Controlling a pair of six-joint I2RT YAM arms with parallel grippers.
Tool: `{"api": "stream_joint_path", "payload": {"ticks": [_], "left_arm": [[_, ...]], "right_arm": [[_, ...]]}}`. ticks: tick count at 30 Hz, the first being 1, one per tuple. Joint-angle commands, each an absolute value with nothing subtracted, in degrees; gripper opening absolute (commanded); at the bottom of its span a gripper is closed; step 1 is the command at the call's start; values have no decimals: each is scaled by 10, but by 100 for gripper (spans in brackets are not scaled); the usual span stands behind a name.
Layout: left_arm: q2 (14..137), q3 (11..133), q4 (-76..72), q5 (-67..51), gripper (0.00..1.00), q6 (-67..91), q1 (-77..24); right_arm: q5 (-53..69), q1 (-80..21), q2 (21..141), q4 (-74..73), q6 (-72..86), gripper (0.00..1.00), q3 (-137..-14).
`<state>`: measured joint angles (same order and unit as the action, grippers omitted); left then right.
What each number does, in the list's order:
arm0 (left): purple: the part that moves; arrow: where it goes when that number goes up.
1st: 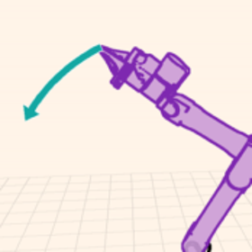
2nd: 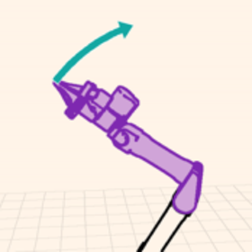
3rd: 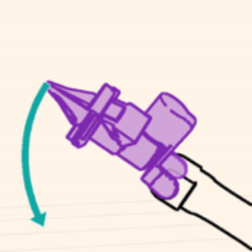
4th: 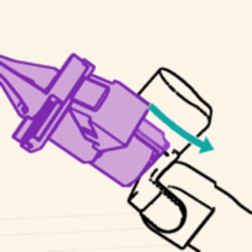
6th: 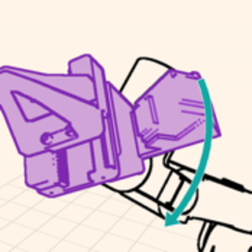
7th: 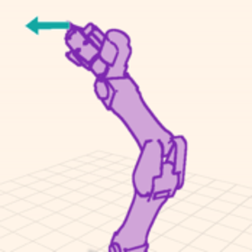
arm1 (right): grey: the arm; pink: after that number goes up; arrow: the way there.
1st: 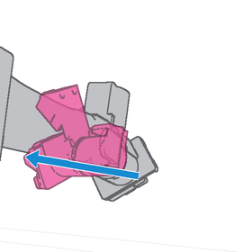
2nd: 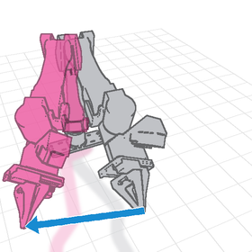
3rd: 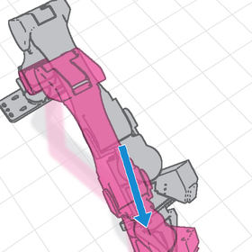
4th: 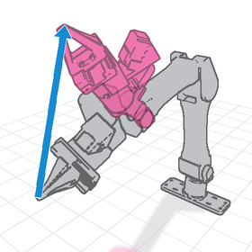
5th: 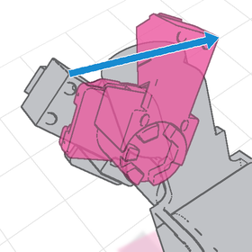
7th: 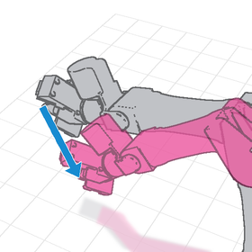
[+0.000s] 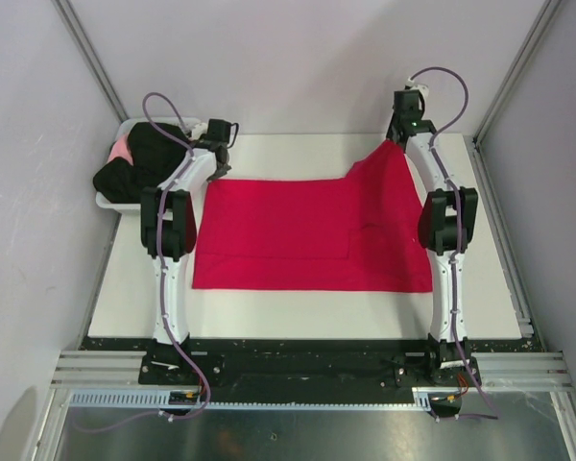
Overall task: Fold and stack the t-shirts
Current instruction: Grap the side of the flattened tshirt furthest away from the robot with both arms, then fold the other side of the tshirt into a rectangle
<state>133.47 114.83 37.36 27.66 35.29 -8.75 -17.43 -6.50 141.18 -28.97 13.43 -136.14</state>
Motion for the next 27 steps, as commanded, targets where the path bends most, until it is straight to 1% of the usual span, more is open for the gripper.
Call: {"api": "stream_joint_path", "payload": {"ticks": [1, 4, 7, 11, 18, 24, 27], "left_arm": [[1291, 1163, 362, 269, 0, 335, -82], [1273, 1133, 361, 262, 0, 336, -82], [1249, 1089, 360, 260, 0, 340, -82], [1196, 1012, 342, 258, 0, 344, -82], [1110, 878, 304, 257, 0, 344, -83], [1050, 772, 276, 260, 0, 336, -84], [1029, 732, 263, 256, 0, 335, -85]], "right_arm": [[-194, -61, 1340, -297, 143, 0, -1327], [-192, -64, 1290, -299, 158, 0, -1265], [-193, -69, 1230, -292, 174, 0, -1177], [-194, -73, 1148, -275, 194, 0, -1042], [-186, -75, 1015, -299, 244, 0, -864], [-174, -78, 932, -312, 277, 0, -728], [-169, -78, 909, -302, 281, 0, -679]]}}
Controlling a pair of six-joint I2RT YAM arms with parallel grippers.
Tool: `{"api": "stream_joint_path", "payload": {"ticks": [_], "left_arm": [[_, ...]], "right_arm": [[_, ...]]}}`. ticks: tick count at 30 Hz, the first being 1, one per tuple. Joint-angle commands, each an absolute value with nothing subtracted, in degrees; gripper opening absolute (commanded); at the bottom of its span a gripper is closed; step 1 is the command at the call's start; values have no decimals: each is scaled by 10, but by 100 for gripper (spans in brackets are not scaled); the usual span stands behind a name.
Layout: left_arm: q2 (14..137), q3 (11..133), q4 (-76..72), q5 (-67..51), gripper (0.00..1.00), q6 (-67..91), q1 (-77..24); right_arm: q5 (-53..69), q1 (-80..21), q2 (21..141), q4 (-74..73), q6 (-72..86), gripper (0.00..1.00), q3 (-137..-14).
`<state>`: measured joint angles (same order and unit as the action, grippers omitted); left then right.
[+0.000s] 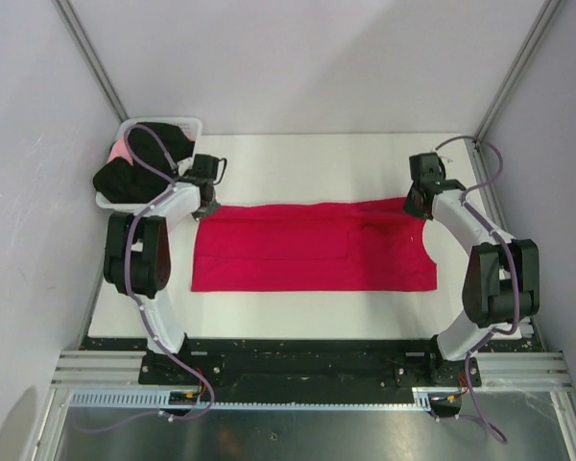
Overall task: Fold and stack the t-shirts
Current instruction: Fold the other side of the tshirt into a rectangle
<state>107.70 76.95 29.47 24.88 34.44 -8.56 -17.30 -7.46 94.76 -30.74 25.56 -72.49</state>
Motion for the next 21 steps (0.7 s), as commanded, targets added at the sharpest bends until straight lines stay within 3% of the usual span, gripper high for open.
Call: {"api": "stream_joint_path", "payload": {"ticks": [1, 21], "left_arm": [[1025, 723, 260, 256, 0, 335, -86], [947, 670, 253, 266, 0, 331, -87]], "right_arm": [[-167, -78, 906, -301, 282, 0, -671], [-131, -50, 793, -346, 288, 0, -667]]}}
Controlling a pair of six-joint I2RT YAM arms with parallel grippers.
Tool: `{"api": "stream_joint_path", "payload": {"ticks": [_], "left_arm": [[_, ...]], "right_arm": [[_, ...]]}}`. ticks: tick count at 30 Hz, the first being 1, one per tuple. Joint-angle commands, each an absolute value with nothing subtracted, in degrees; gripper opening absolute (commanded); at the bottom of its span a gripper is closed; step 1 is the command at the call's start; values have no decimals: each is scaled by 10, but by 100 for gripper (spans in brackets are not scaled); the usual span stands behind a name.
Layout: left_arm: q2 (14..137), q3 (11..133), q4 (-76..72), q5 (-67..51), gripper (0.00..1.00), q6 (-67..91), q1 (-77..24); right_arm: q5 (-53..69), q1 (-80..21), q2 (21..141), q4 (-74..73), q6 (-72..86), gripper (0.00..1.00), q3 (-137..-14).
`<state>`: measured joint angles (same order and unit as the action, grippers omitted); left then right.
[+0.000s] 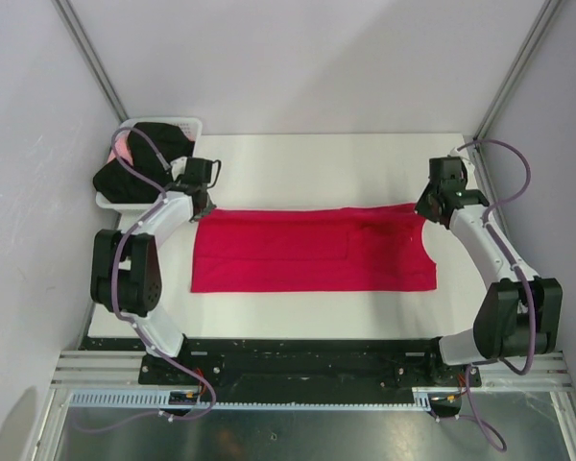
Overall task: Fold and stack the t-shirts
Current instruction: Fold the other side of the tshirt into a rectangle
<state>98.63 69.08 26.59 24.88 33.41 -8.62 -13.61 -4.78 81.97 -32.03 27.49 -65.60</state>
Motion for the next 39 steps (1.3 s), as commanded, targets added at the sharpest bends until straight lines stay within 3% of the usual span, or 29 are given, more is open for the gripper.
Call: {"api": "stream_joint_path", "payload": {"ticks": [1, 13, 39], "left_arm": [[945, 661, 253, 265, 0, 334, -87], [951, 593, 251, 226, 0, 373, -88], [905, 584, 260, 251, 0, 367, -84]], "right_arm": [[-129, -52, 790, -348, 290, 0, -662], [-98, -51, 799, -302, 311, 0, -551], [-96, -35, 702, -355, 314, 0, -558]]}}
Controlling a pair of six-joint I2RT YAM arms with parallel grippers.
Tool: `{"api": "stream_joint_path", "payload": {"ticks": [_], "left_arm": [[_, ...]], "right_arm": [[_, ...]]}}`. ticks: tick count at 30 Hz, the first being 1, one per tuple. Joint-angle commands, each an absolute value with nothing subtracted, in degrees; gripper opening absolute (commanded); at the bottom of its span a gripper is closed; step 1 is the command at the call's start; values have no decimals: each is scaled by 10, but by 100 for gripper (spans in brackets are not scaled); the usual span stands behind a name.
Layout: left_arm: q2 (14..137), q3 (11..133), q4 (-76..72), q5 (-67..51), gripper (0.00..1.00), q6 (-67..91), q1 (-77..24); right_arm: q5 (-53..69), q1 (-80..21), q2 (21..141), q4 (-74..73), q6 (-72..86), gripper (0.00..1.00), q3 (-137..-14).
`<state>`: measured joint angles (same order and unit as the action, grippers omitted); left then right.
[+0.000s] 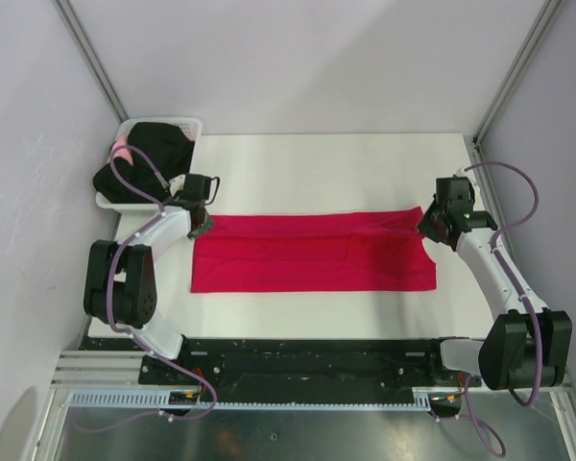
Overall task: Fold and stack the t-shirts
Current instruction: Fold the other side of the tshirt into a rectangle
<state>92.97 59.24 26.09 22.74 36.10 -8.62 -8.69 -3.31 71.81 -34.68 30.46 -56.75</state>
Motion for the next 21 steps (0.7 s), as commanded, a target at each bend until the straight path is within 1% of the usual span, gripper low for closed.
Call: {"api": "stream_joint_path", "payload": {"ticks": [1, 9, 15, 21], "left_arm": [[906, 581, 260, 251, 0, 368, -84], [923, 554, 259, 255, 0, 383, -83], [922, 550, 259, 256, 0, 386, -84], [896, 556, 263, 268, 0, 378, -83]], "right_arm": [[-92, -36, 702, -351, 316, 0, -549], [-73, -36, 715, -311, 329, 0, -481], [-64, -33, 719, -300, 327, 0, -475], [-58, -28, 685, -310, 327, 0, -481]]}}
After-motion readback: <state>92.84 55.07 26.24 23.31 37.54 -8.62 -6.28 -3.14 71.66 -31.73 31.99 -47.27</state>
